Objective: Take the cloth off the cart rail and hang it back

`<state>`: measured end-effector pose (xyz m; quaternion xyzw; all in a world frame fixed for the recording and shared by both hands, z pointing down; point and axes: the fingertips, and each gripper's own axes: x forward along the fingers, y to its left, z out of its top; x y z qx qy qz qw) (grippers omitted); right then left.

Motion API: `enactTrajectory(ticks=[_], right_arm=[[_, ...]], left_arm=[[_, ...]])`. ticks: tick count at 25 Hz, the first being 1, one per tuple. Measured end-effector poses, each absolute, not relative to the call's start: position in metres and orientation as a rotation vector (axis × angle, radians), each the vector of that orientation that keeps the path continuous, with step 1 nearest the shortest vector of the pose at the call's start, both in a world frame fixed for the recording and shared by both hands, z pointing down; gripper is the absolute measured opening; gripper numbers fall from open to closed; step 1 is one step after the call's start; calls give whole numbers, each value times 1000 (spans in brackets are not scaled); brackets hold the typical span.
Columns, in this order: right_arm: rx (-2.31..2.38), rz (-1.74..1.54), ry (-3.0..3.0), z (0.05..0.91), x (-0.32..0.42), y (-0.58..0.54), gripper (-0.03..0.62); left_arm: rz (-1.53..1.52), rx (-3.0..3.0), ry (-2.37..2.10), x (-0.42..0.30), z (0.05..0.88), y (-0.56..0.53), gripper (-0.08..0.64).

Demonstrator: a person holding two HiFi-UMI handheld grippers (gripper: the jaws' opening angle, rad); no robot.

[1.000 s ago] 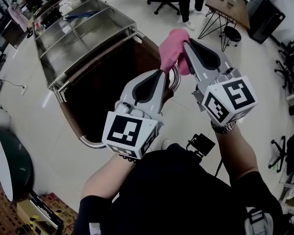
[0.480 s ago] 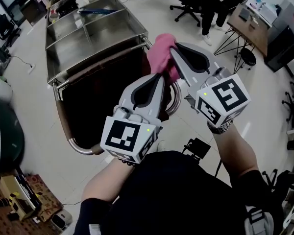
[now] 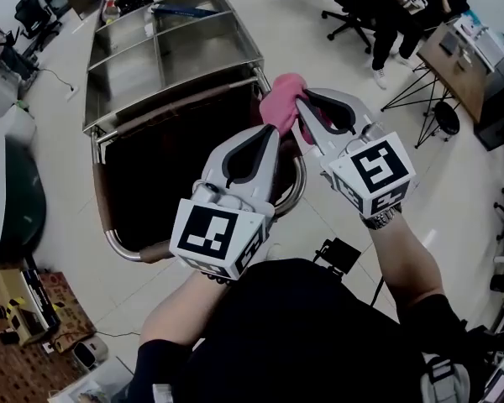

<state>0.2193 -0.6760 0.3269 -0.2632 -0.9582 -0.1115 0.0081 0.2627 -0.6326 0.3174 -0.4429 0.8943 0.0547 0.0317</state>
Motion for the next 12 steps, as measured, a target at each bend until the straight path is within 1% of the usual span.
enactTrajectory(ticks=[7,9,11,12], right_arm=[[-877,-308,-2822,390,202,-683,37],[-905,-279,-2796,401,206,-682,49],[-924,-241,-2800,403,210,-683,83],[-929,-228,-2811,400,211,-684,84]], left_arm=[[143,-1359,2789,245,323,-650,3],[144,-1353,2804,247,329,-654,3],[147,-1345,2818,249,333,-657,3],[147,-1341,2821,250,333,-658,3]])
